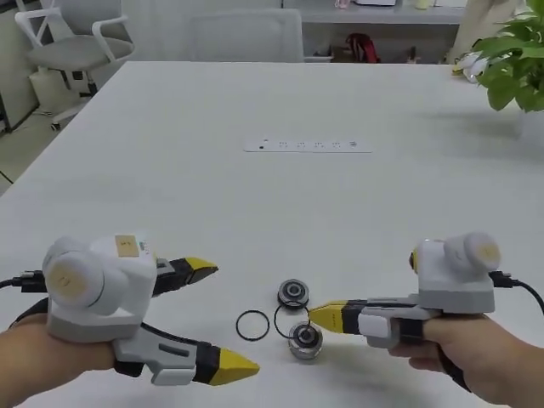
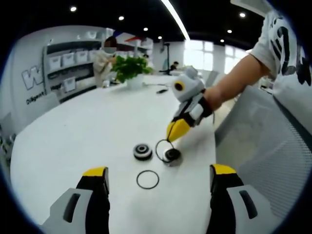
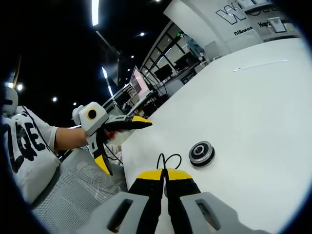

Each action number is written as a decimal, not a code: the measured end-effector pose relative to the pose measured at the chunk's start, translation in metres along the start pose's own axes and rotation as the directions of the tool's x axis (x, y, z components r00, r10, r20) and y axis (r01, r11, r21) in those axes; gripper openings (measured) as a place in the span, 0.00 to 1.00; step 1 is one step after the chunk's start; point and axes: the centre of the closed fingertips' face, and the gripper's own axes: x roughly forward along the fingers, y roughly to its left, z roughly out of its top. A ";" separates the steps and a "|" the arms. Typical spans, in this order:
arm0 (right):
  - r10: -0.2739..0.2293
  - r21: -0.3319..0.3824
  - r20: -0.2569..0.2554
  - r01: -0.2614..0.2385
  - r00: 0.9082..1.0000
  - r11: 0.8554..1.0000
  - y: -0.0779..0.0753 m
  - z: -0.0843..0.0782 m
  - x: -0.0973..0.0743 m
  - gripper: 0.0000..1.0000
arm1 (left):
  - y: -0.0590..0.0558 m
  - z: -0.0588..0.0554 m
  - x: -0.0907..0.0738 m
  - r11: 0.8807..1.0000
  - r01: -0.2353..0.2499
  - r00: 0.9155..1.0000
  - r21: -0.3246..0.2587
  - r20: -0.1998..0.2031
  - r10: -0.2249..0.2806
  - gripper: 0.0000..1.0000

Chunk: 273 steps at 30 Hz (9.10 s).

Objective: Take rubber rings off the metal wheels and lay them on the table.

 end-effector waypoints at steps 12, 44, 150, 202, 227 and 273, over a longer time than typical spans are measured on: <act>0.013 -0.016 -0.030 -0.013 0.999 1.000 0.004 0.006 0.023 0.00 | 0.004 -0.003 -0.007 1.000 -0.018 1.000 0.005 -0.002 0.018 0.90; -0.037 -0.045 -0.115 0.032 0.993 0.998 -0.003 -0.009 0.059 0.00 | 0.010 -0.019 -0.020 0.999 -0.044 0.999 -0.017 -0.024 0.044 0.90; -0.244 -0.426 -0.101 0.179 0.965 0.887 -0.044 0.010 0.002 0.27 | 0.029 0.002 0.029 0.999 0.003 0.999 -0.041 -0.036 -0.005 0.68; -0.295 -0.446 -0.104 0.220 0.950 0.867 -0.061 -0.002 0.022 0.17 | 0.033 0.001 0.088 0.999 0.040 0.996 -0.025 -0.079 -0.042 0.39; -0.292 -0.444 -0.103 0.219 0.951 0.869 -0.061 -0.003 0.021 0.16 | 0.034 -0.002 0.105 0.998 0.038 0.991 0.046 -0.127 -0.032 0.17; -0.305 -0.176 -0.014 0.298 0.952 0.938 -0.072 0.010 0.008 0.00 | 0.035 -0.002 0.108 0.999 -0.043 0.990 0.026 -0.131 0.046 0.12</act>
